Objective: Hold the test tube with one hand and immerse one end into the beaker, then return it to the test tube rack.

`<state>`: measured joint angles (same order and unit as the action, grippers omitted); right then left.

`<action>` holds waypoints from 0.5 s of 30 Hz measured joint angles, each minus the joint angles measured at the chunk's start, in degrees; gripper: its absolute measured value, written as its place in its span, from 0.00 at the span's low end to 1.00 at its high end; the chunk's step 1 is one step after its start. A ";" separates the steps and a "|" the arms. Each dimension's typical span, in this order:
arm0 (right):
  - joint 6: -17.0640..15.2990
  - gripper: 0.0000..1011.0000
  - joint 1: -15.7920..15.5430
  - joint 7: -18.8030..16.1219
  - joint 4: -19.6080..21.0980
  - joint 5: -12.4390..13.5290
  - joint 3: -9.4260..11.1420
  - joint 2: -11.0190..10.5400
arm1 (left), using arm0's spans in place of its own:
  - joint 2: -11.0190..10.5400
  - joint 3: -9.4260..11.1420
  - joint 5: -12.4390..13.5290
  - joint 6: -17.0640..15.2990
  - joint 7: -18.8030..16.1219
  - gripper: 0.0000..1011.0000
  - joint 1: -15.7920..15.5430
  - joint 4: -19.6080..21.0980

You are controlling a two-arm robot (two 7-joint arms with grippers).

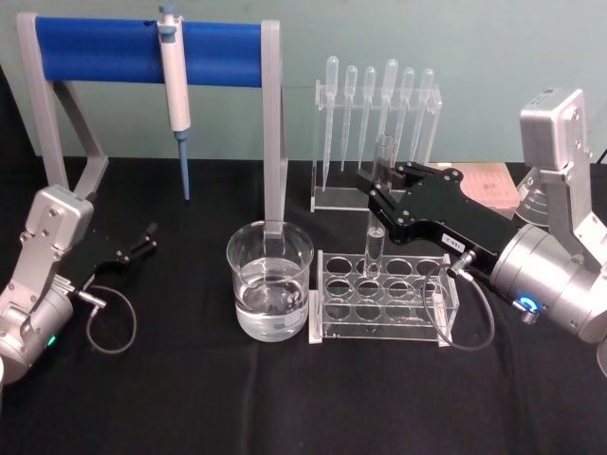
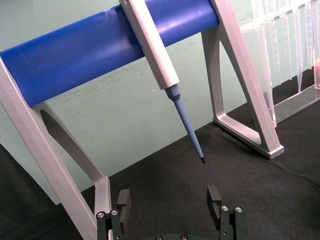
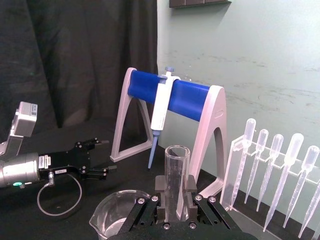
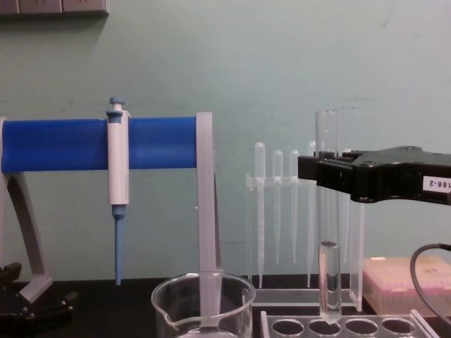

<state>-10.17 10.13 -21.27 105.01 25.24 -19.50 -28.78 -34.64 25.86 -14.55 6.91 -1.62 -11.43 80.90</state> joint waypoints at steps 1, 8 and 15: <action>0.00 0.22 0.00 0.00 0.00 0.00 0.00 0.00 | 0.00 0.00 0.00 0.00 0.00 0.99 0.00 0.00; 0.00 0.22 0.00 0.00 0.00 0.00 0.00 0.00 | 0.00 0.00 0.00 0.00 0.00 0.99 0.00 0.00; 0.00 0.22 0.00 0.00 0.00 0.00 0.00 0.00 | 0.00 0.00 0.00 0.00 0.00 0.99 0.00 0.00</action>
<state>-10.17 10.13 -21.27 105.02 25.24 -19.50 -28.78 -34.64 25.86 -14.55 6.91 -1.62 -11.43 80.90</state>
